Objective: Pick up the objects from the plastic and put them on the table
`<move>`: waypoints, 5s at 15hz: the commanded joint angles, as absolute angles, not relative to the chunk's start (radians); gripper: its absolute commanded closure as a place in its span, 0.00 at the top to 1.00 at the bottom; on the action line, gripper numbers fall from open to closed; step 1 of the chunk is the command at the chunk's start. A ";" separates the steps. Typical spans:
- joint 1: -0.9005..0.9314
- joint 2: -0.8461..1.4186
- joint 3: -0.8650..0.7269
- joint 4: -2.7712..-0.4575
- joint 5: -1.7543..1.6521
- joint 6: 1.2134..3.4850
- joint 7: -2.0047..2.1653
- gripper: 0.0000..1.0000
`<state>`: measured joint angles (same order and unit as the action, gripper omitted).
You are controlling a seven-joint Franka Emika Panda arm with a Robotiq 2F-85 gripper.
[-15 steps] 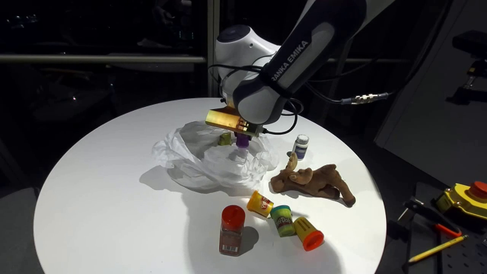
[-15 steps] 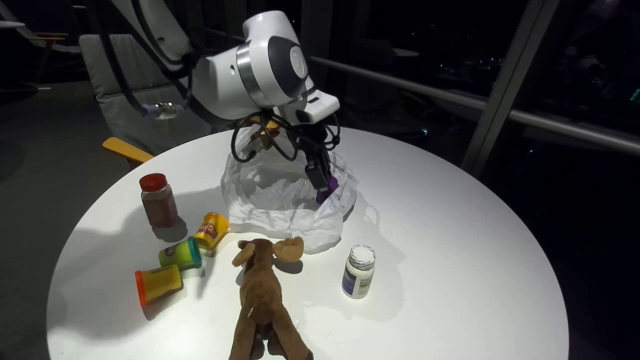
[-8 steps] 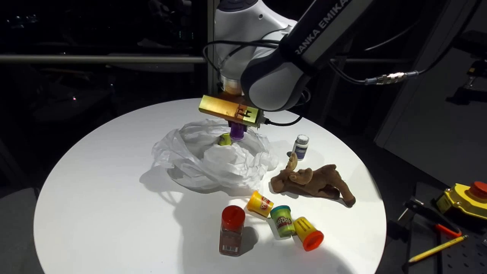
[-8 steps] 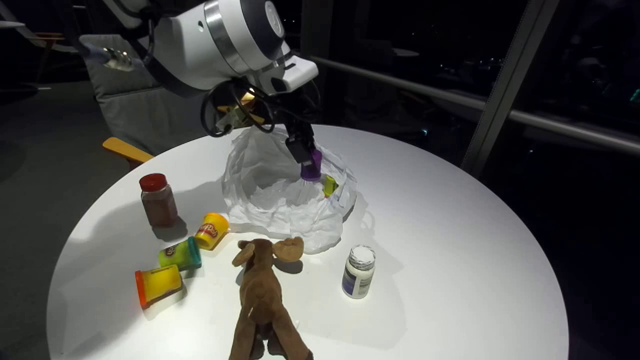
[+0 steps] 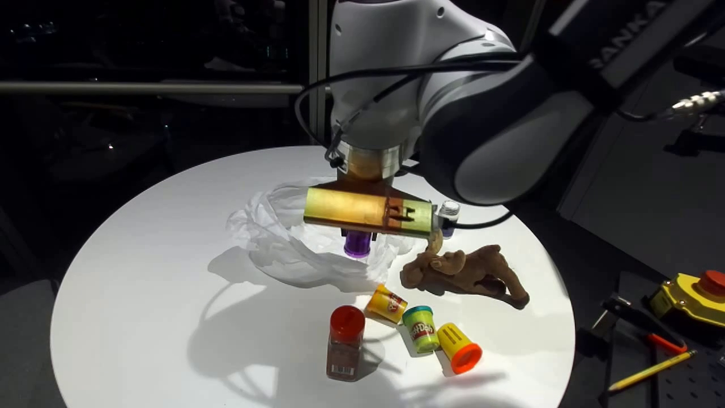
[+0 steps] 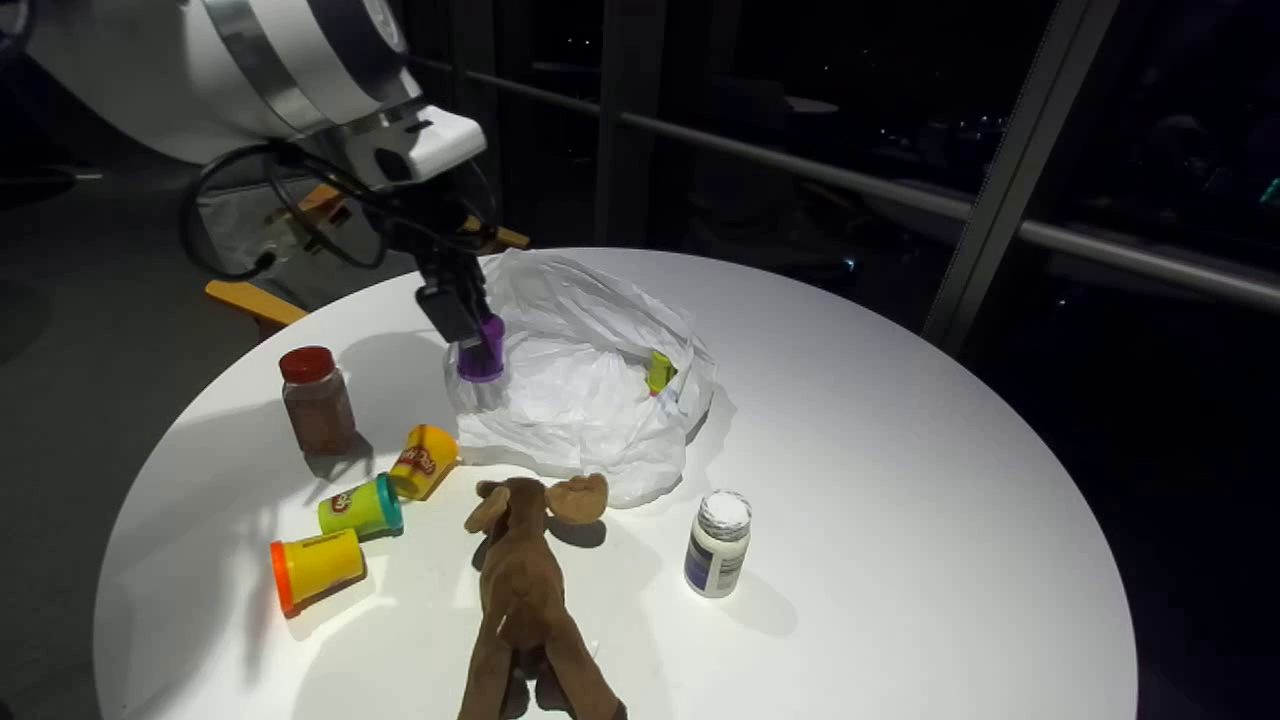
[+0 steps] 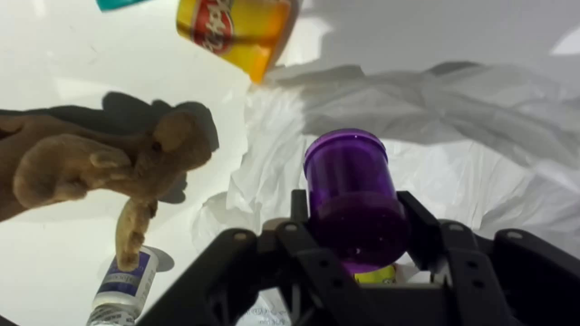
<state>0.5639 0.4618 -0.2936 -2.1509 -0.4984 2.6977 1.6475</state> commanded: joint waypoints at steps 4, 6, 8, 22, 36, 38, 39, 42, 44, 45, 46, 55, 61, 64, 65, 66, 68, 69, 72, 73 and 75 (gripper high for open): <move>0.609 0.302 -0.217 -2.350 -0.706 2.712 1.839 0.25; 0.573 0.299 -0.162 -2.368 -0.711 2.716 1.845 0.25; 0.537 0.312 -0.112 -2.377 -0.684 2.716 1.824 0.25; 0.448 0.382 -0.042 -2.371 -0.625 2.742 1.781 0.90; 0.271 0.414 -0.115 -2.108 -0.531 2.635 1.697 1.00; 0.242 0.481 -0.117 -2.035 -0.496 2.624 1.625 1.00; 0.227 0.517 -0.114 -1.999 -0.470 2.619 1.579 1.00; 0.202 0.615 -0.077 -1.903 -0.363 2.619 1.432 1.00; 0.228 0.671 -0.093 -1.840 -0.343 2.611 1.387 1.00; 0.252 0.706 -0.114 -1.802 -0.346 2.604 1.389 1.00; 0.275 0.733 -0.133 -1.770 -0.353 2.598 1.397 1.00; 0.427 0.898 -0.270 -1.565 -0.422 2.476 1.441 1.00; 0.420 0.926 -0.283 -1.515 -0.410 2.477 1.469 1.00; 0.416 0.946 -0.290 -1.492 -0.408 2.463 1.494 1.00; 0.415 0.951 -0.291 -1.486 -0.407 2.456 1.502 1.00; 0.362 0.952 -0.304 -1.488 -0.411 2.471 1.463 1.00; 0.341 0.958 -0.319 -1.482 -0.412 2.457 1.455 1.00; 0.330 0.950 -0.329 -1.492 -0.414 2.459 1.453 1.00; 0.278 0.956 -0.335 -1.485 -0.407 2.454 1.423 1.00; 0.258 0.947 -0.320 -1.493 -0.397 2.462 1.398 1.00; 0.237 0.956 -0.310 -1.483 -0.391 2.471 1.372 1.00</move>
<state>0.2650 0.9425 -0.3299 -1.5218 -0.4092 2.4771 1.4216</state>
